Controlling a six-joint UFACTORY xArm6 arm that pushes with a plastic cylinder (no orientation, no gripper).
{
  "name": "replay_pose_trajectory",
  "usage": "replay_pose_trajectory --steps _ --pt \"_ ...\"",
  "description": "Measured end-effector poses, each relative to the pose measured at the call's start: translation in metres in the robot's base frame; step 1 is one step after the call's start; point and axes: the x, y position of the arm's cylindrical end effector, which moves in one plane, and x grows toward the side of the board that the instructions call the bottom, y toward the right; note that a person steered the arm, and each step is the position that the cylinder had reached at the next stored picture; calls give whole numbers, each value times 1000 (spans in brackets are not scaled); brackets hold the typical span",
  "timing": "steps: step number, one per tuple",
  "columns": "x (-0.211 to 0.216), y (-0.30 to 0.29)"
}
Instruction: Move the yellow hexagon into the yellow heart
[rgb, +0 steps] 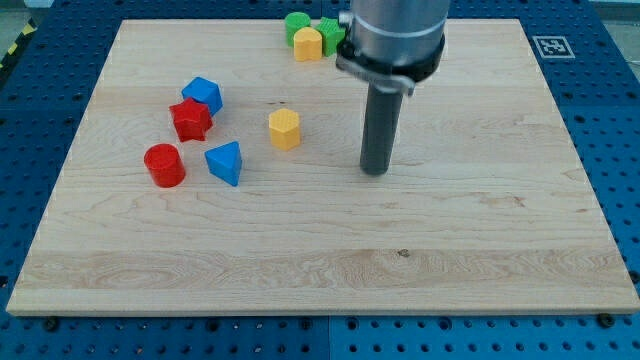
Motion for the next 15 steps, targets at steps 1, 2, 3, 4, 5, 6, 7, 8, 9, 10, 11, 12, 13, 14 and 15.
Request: replay_pose_trajectory --steps 1,2,3,4,5,6,7,8,9,10,11,12,13,14,15 --pt "11 -32" --pt "-6 -78" --pt "-20 -90" --pt "-27 -94" --pt "-39 -99" --pt "-39 -101" --pt "-38 -113" --pt "-37 -113" --pt "-37 -116" --pt "-38 -116" --pt "-46 -116" --pt "-51 -113" --pt "-54 -107" --pt "-65 -97" --pt "-79 -85"
